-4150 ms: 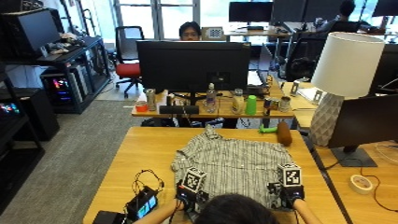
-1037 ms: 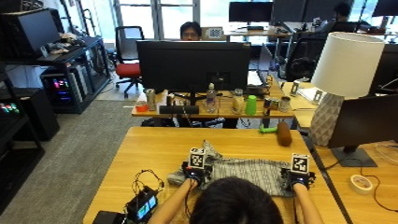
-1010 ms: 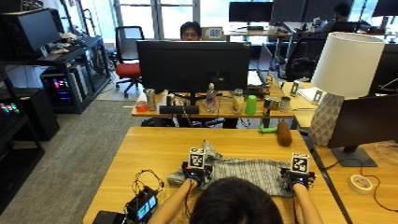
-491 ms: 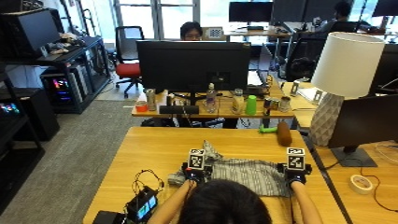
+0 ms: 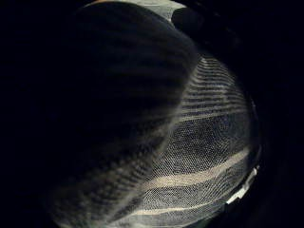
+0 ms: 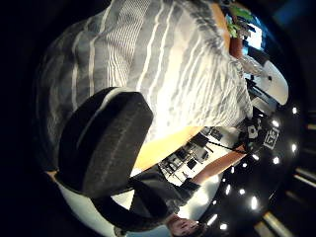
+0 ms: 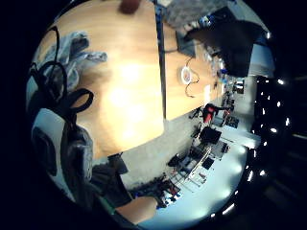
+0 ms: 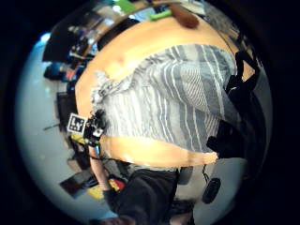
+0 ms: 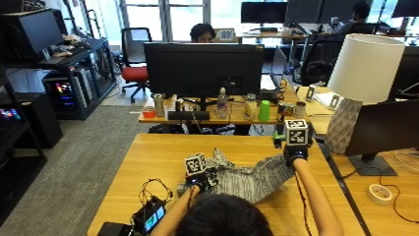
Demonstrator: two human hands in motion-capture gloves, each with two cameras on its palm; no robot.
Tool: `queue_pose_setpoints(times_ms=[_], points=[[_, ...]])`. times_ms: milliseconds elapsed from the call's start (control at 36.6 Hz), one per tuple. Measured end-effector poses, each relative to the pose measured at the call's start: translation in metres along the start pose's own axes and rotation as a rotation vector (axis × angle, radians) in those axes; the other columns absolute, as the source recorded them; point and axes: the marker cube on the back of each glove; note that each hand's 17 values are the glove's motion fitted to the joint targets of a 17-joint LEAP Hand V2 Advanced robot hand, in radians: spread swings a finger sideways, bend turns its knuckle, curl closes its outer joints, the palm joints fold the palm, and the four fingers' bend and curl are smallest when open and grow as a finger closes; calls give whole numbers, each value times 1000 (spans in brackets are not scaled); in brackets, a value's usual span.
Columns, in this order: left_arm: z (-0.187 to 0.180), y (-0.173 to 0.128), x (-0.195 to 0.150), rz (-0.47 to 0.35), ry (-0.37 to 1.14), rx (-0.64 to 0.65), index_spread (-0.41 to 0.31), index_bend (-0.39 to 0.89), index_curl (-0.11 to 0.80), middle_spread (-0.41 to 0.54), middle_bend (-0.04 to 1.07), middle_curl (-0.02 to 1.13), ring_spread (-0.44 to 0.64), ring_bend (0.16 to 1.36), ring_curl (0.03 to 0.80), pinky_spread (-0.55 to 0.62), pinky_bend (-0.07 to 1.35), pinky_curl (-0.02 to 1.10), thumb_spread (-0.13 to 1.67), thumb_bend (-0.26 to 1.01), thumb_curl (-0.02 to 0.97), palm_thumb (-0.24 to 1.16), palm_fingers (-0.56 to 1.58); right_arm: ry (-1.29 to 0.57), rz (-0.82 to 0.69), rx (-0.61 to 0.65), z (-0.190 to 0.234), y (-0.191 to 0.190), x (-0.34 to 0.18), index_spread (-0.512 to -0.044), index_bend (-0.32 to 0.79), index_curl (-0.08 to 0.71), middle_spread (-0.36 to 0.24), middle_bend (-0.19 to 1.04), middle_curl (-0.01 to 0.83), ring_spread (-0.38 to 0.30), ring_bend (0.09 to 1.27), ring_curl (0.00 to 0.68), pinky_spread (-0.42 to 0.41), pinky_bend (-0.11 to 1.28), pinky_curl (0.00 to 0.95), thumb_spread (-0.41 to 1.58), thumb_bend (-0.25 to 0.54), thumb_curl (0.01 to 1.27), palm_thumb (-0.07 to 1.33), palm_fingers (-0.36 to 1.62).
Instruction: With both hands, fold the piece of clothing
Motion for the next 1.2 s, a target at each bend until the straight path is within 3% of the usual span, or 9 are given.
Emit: queue_pose_setpoints(times_ms=[191,300,437,519,737,819,874,1092,1201], points=[[-18,5,-6,39,23,99,-125,204,329,163,165,270,388,629,307,404,591,318,1147,-7,232,47,196,90,-133,119,-67,27,-89,-219,142,333,-163,343,472,-220,688,449,-333,638,379,682,-36,534,1099,1268],[-41,21,-13,2,11,165,-125,202,344,149,152,267,366,623,301,371,572,314,1177,-6,231,67,236,133,-226,139,-85,42,-158,-218,148,341,-165,335,475,-221,676,448,-325,640,387,587,-39,560,1070,1262],[-86,48,-35,-164,-73,310,-105,190,359,148,154,267,349,606,297,341,554,316,1247,8,226,107,258,143,-341,126,-77,50,-245,-225,138,346,-172,343,484,-223,669,452,-317,644,395,503,-37,589,1040,1257],[-109,37,-56,-207,-120,400,-79,182,363,166,155,268,350,610,299,340,533,314,1302,13,219,120,254,108,-414,106,-62,57,-297,-226,132,346,-174,345,489,-223,670,454,-316,645,399,473,-34,606,1032,1253],[-148,61,-101,-351,-179,530,-41,185,374,188,156,263,355,612,294,336,496,312,1454,68,218,205,280,-79,-529,-112,-16,116,-384,-236,67,321,-183,361,499,-229,698,463,-319,658,407,446,-33,638,1016,1222],[-154,77,-114,-380,-198,539,-35,197,382,192,159,264,362,606,293,357,465,307,1488,84,223,233,275,-214,-520,-150,-15,124,-391,-251,-40,265,-146,258,465,-212,693,453,-304,745,424,635,-28,618,976,1009],[-154,84,-121,-386,-193,526,-33,198,387,194,162,266,366,598,292,362,449,306,1503,92,228,246,271,-314,-529,-137,-28,127,-384,-253,-34,248,-116,212,460,-186,695,463,-267,777,434,750,-34,590,937,912],[-151,88,-123,-362,-166,464,-26,189,397,206,150,261,384,580,283,379,427,306,1536,104,237,269,277,-413,-579,184,-120,86,-306,-255,41,193,-76,213,448,-142,655,432,-173,740,410,1021,-13,512,868,882],[-152,84,-111,-339,-175,447,-29,179,396,213,149,256,389,581,283,383,425,310,1543,105,240,271,274,-406,-563,298,-162,103,-254,-256,52,181,-74,215,447,-133,641,422,-152,719,395,1095,-9,490,868,900]])
